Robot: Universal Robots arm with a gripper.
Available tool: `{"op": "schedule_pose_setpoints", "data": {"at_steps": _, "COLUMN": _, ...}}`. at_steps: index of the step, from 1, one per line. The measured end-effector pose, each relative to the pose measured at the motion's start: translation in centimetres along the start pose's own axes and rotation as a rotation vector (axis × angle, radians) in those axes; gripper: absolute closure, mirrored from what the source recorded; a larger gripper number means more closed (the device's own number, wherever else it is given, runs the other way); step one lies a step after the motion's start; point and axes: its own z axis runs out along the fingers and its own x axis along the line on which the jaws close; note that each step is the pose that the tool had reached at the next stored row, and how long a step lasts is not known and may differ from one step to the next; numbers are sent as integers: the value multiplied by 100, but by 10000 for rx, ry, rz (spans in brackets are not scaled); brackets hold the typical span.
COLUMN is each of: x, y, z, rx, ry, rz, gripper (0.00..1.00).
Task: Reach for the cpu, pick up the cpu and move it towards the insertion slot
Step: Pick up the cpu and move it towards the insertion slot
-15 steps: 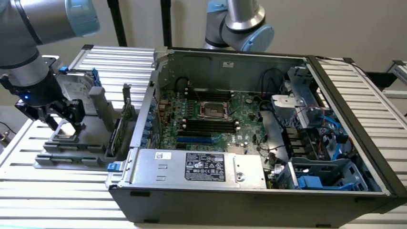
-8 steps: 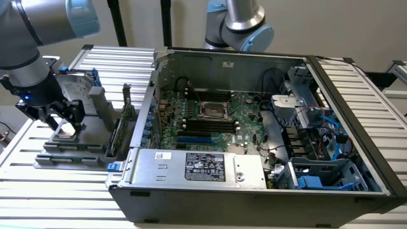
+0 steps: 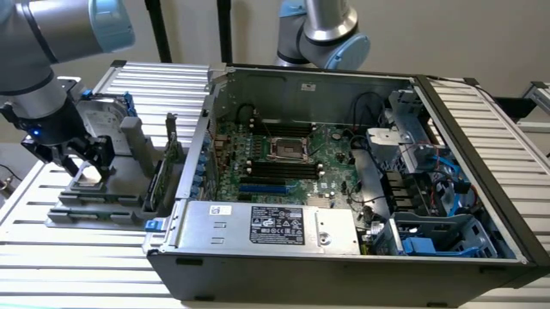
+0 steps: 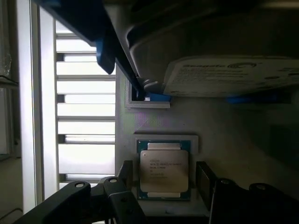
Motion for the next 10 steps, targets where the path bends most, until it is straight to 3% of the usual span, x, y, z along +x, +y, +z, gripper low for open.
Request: {"op": "schedule_pose_setpoints", "data": {"at_steps": 10, "x": 3, "y": -1, "z": 39, "rx": -11, "ry": 2, "rz": 0, "gripper": 35}}
